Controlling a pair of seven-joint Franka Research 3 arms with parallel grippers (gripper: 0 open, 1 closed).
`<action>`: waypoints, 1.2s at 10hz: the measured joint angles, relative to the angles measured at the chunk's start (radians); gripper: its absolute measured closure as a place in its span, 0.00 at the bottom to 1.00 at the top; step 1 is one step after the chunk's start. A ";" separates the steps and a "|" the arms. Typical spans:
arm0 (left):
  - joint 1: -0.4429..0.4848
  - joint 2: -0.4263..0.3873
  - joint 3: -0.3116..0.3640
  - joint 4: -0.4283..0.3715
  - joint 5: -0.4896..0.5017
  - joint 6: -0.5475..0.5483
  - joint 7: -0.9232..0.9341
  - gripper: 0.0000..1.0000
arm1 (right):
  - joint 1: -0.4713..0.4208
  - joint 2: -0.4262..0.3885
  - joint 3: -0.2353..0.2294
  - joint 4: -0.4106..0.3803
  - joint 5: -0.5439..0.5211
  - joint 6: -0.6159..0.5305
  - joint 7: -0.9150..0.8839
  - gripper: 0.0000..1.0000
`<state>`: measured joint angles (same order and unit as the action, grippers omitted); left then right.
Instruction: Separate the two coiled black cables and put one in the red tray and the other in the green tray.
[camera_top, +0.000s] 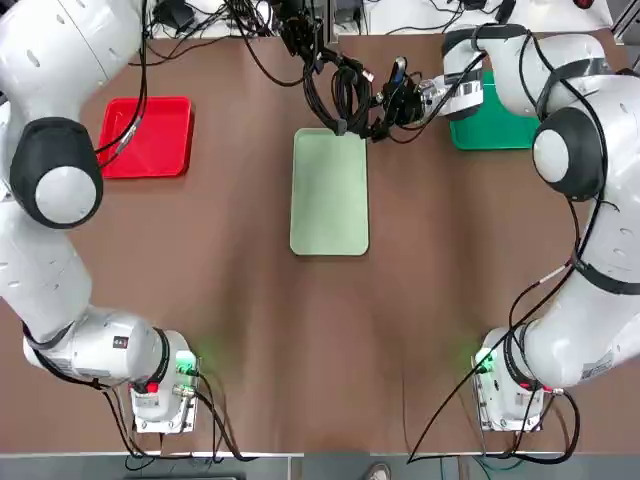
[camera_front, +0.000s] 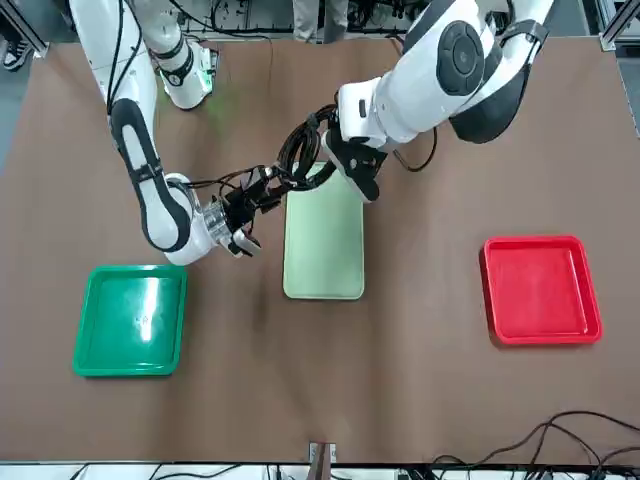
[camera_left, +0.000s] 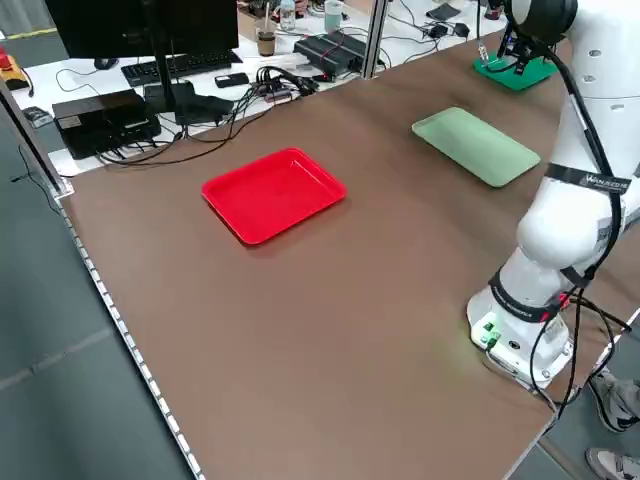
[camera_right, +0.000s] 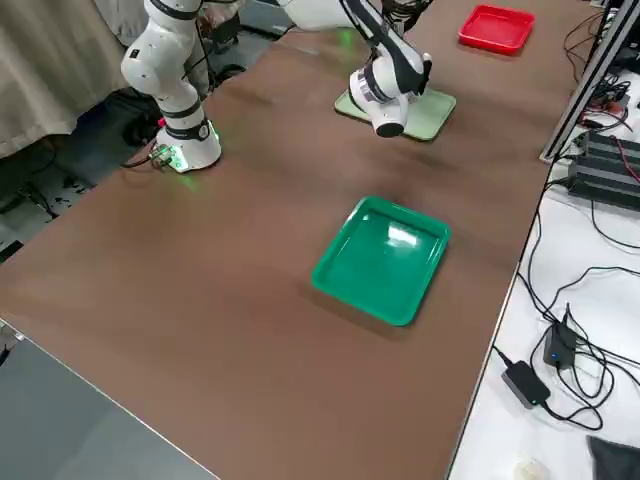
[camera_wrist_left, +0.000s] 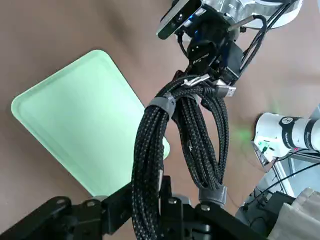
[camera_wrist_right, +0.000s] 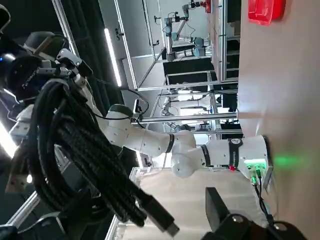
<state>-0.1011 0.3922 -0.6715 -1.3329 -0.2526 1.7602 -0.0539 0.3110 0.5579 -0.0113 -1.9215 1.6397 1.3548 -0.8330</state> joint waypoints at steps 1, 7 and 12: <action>-0.004 0.005 0.000 0.000 0.000 0.012 -0.009 0.78 | 0.000 0.000 0.000 0.001 0.012 -0.002 0.026 0.03; -0.007 0.015 0.000 -0.001 0.000 0.019 -0.011 0.78 | -0.002 -0.003 -0.009 0.019 -0.003 -0.009 0.052 0.76; -0.007 0.016 0.000 -0.001 0.000 0.025 -0.014 0.78 | -0.015 -0.039 -0.028 0.029 -0.083 -0.002 0.100 0.83</action>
<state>-0.1082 0.4082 -0.6714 -1.3342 -0.2526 1.7848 -0.0681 0.2962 0.5190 -0.0391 -1.8921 1.5567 1.3523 -0.7330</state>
